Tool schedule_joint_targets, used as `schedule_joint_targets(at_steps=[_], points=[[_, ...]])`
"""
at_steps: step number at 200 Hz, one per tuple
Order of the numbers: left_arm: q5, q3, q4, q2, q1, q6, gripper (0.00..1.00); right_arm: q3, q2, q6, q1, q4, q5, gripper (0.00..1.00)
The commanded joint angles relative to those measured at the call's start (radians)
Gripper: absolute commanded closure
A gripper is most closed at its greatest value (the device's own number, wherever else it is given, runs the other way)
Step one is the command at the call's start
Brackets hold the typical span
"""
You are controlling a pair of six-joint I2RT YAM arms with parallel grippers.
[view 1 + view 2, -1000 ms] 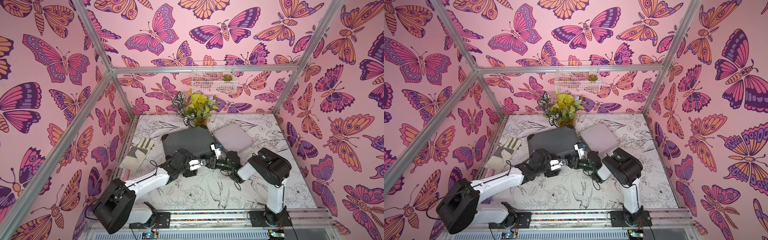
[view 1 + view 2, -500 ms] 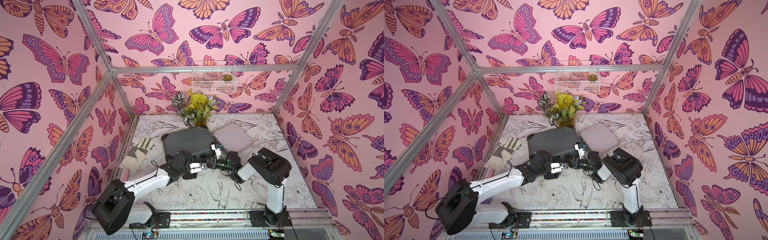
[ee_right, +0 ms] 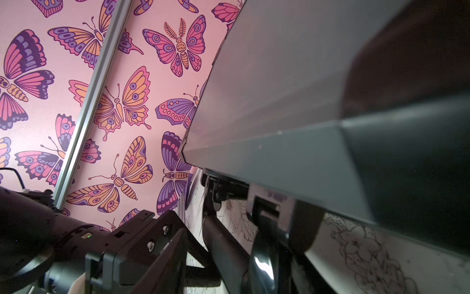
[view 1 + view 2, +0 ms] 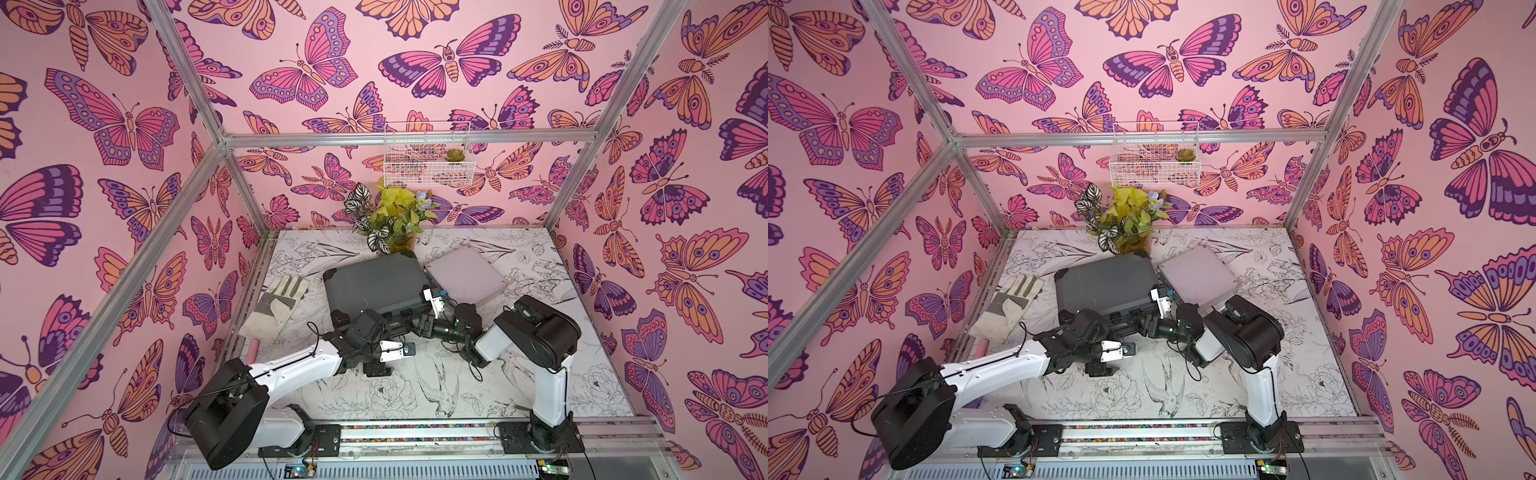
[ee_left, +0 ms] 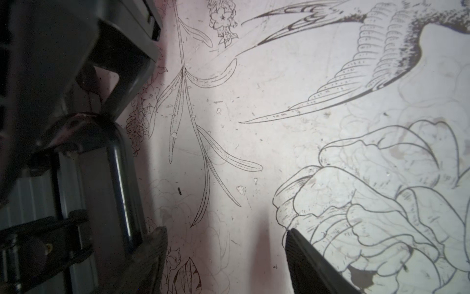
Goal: Open the poker set cases
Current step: Open the fastener on the poker set case.
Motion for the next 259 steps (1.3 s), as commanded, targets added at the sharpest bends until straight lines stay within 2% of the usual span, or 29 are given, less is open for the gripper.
schedule_joint_targets(at_steps=[1,64,103,149,182,259], points=[[0.03,-0.008,0.005,-0.076,0.006,-0.026,0.23,-0.011,-0.011,-0.005,-0.004,0.048,0.0,0.42],[0.029,-0.03,0.03,-0.159,0.034,-0.024,0.22,-0.02,-0.023,-0.006,-0.004,0.048,-0.004,0.41],[-0.072,-0.047,0.119,-0.142,0.035,-0.015,0.21,-0.021,-0.023,-0.005,-0.004,0.048,-0.007,0.41],[-0.085,-0.079,0.209,-0.153,0.033,0.031,0.19,0.001,-0.012,-0.008,-0.005,0.047,-0.025,0.4],[-0.154,-0.099,0.295,-0.151,0.032,0.058,0.18,0.019,-0.001,0.001,-0.006,0.047,-0.057,0.4],[-0.161,-0.113,0.348,-0.142,0.034,0.116,0.17,0.014,-0.019,0.038,-0.009,0.001,-0.036,0.41]])
